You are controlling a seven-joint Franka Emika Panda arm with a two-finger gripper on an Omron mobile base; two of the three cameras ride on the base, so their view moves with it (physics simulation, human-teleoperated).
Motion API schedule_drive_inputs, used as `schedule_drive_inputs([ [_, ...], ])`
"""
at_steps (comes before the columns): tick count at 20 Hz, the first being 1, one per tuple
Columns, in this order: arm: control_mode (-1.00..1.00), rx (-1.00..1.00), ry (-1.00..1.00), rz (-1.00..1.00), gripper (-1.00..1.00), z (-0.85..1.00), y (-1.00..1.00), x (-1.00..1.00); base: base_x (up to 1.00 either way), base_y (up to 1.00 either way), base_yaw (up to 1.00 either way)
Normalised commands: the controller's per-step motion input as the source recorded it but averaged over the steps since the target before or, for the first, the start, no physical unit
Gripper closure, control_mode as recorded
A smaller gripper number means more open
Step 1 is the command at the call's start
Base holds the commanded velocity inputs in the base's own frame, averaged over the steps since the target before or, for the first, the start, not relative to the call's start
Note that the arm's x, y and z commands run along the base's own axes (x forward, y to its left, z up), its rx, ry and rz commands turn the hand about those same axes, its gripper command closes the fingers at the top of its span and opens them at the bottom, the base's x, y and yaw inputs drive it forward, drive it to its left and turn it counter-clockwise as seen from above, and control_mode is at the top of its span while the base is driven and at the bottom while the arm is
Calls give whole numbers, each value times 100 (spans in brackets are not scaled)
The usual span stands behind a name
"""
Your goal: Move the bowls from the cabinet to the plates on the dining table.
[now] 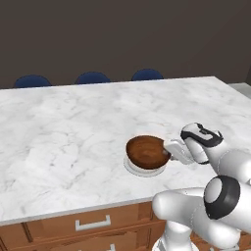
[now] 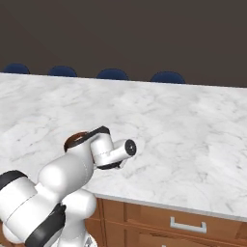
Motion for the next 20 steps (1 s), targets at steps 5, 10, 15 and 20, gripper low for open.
schedule_drive_inputs([
  [5, -100, 0, 0, 0, -100, 27, -14, 0, 0, 0, 0],
  [10, -100, 0, 0, 0, -100, 36, -15, -14, 0, 0, 0],
  [15, -100, -5, 0, 1, -100, 39, -4, -52, 0, 0, 0],
  [20, -100, -12, 0, 6, -100, 38, 3, -65, 0, 0, 0],
])
